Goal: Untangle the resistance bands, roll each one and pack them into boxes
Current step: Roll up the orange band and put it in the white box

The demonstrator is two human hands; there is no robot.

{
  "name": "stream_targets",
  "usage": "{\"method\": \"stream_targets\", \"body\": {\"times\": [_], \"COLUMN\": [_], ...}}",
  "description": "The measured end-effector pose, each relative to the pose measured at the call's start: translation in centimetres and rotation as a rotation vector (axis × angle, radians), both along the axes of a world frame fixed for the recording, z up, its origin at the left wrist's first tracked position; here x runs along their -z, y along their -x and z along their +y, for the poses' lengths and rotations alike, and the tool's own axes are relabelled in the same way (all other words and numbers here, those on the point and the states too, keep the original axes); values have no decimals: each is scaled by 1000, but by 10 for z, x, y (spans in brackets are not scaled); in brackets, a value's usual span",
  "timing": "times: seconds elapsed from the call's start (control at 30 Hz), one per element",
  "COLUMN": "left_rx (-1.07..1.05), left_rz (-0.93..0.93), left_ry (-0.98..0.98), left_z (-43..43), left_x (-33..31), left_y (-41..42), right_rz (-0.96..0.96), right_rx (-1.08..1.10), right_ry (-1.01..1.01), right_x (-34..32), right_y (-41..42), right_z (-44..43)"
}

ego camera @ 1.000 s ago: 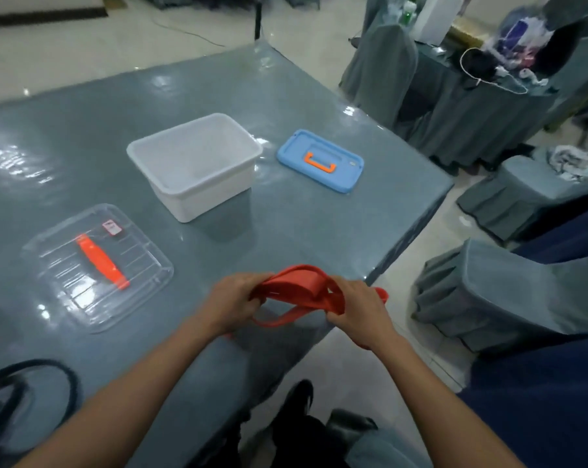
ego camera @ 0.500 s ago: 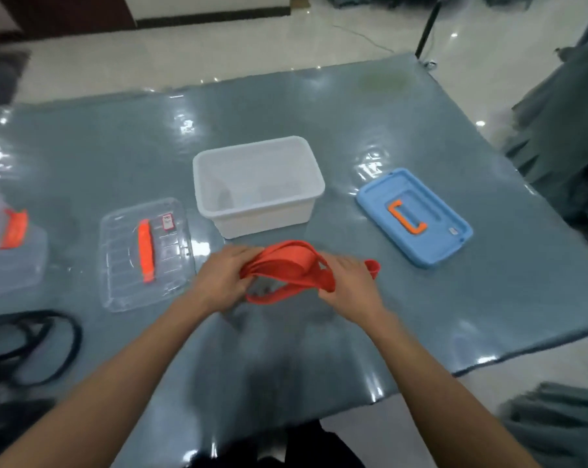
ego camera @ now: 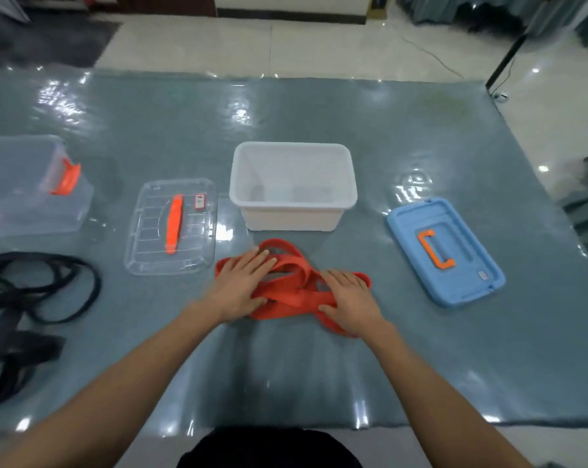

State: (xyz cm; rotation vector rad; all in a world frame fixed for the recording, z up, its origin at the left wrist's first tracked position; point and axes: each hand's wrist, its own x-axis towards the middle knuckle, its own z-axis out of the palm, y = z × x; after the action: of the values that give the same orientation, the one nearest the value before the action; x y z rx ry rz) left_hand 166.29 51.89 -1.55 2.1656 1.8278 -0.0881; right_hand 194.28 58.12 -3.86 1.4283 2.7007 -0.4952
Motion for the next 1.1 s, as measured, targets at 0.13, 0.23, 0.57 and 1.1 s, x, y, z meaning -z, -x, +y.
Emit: {"method": "stream_targets", "body": {"times": [0.13, 0.23, 0.57, 1.1], "left_rx": [54, 14, 41, -72], "left_rz": [-13, -39, -67, -142], "left_ry": [-83, 8, -20, -131], "left_z": [-12, -17, -14, 6], "left_x": [6, 6, 0, -32], "left_y": [2, 9, 18, -32], "right_rz": [9, -20, 157, 325], "right_rx": [91, 154, 496, 371], "right_ry": [-12, 8, 104, 127], "right_x": [-2, -9, -17, -25], "right_y": [-13, -19, -34, -57], "right_z": [-1, -6, -17, 23]}}
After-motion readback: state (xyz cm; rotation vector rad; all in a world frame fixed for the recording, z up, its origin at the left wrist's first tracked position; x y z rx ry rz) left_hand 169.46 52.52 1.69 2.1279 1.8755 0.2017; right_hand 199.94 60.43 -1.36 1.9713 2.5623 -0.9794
